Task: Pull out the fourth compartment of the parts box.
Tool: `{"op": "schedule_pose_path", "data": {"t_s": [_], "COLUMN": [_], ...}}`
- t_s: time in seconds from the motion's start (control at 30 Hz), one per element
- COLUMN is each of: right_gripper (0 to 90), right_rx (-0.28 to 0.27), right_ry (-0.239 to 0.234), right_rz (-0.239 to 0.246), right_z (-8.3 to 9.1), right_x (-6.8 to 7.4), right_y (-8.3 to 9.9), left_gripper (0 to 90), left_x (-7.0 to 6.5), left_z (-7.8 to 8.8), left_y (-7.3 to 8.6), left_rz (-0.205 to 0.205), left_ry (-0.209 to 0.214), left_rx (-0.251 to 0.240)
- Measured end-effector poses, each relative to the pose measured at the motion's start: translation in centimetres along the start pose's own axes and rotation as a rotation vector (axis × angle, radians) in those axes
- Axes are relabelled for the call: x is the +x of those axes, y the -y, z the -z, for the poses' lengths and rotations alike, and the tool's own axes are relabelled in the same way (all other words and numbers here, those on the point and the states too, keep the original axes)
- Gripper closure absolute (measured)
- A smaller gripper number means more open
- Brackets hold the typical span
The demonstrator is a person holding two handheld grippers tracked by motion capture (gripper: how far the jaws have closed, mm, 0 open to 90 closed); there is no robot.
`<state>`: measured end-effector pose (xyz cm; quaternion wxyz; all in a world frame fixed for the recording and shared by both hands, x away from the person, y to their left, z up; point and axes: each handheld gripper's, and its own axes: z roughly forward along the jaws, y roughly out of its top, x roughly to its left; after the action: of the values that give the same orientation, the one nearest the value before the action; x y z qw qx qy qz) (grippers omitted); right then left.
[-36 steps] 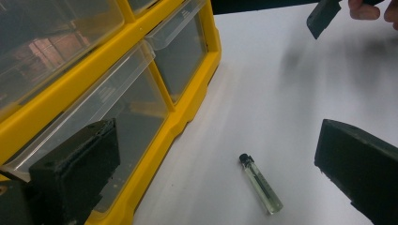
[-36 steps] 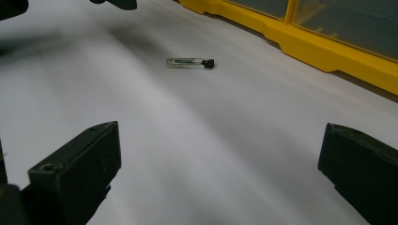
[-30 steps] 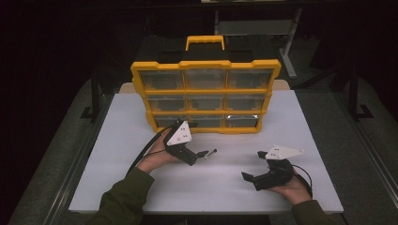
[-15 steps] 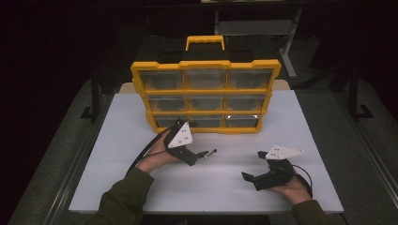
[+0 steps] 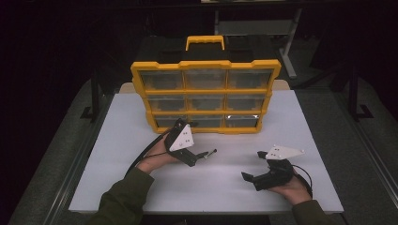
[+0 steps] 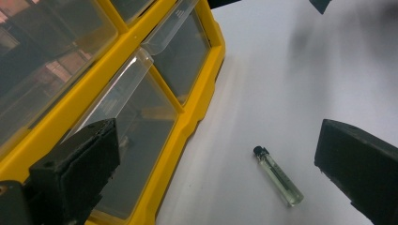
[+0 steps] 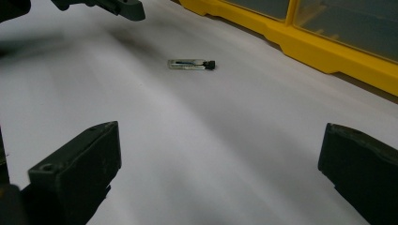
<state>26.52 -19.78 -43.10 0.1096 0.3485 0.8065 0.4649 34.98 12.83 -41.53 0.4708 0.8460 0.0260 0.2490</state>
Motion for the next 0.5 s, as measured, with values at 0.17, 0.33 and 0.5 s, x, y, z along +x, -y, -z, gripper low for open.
{"op": "schedule_pose_path", "data": {"t_s": [0.17, 0.33, 0.5], "right_gripper": [0.0, 0.0, 0.0], "right_rx": [0.001, 0.002, 0.002], "right_ry": [0.002, 0.000, 0.001], "right_rz": [0.002, 0.001, 0.004], "right_z": [-0.02, -0.01, -0.04], "right_x": [-0.02, 0.03, -0.02], "right_y": [0.01, 0.00, 0.03], "left_gripper": [0.5, 0.4, 0.5], "left_x": [-0.09, -0.14, -0.24], "left_z": [-0.02, 0.02, -0.01], "left_y": [0.01, -0.05, -0.06], "left_rz": [-0.024, -0.045, -0.074], "left_ry": [-0.008, -0.017, -0.035], "left_rx": [0.006, 0.007, 0.011]}}
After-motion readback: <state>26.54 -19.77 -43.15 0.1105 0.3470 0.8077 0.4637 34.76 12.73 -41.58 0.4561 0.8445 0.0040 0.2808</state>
